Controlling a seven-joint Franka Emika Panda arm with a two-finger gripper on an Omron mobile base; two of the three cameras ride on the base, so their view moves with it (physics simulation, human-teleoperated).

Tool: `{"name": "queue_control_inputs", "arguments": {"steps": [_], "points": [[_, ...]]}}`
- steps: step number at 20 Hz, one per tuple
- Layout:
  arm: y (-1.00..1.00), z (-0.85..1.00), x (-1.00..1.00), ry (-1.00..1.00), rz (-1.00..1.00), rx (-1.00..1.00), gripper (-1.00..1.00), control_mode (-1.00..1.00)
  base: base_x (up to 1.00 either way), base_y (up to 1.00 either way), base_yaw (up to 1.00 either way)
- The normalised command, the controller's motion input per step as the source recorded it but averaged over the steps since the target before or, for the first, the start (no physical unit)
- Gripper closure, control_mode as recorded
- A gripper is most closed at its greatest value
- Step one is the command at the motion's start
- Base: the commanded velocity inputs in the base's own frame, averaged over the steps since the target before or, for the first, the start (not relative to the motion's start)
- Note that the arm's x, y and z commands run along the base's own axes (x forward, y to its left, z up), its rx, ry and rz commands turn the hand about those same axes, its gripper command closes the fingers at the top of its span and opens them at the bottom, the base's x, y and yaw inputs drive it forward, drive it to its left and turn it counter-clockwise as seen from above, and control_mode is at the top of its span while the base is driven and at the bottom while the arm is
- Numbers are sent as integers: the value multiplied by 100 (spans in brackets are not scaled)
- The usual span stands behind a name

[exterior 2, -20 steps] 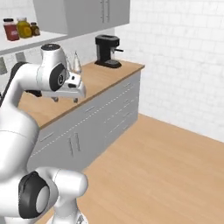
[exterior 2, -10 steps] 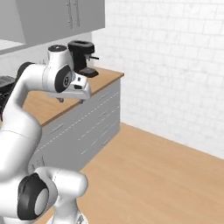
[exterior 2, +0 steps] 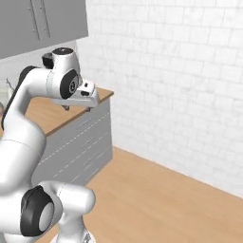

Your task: Navigate to the coffee machine.

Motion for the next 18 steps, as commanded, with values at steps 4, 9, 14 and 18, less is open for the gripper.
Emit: {"name": "queue_control_inputs", "arguments": {"steps": [4, 9, 14, 18], "points": [[0, 0, 0, 0, 0, 0, -100, 100, 100, -39, 20], [0, 0, 0, 0, 0, 0, -100, 100, 90, -1, 74], [0, 0, 0, 0, 0, 0, -100, 100, 73, -1, 81], [0, 0, 0, 0, 0, 0, -100, 100, 76, -39, 67]]}}
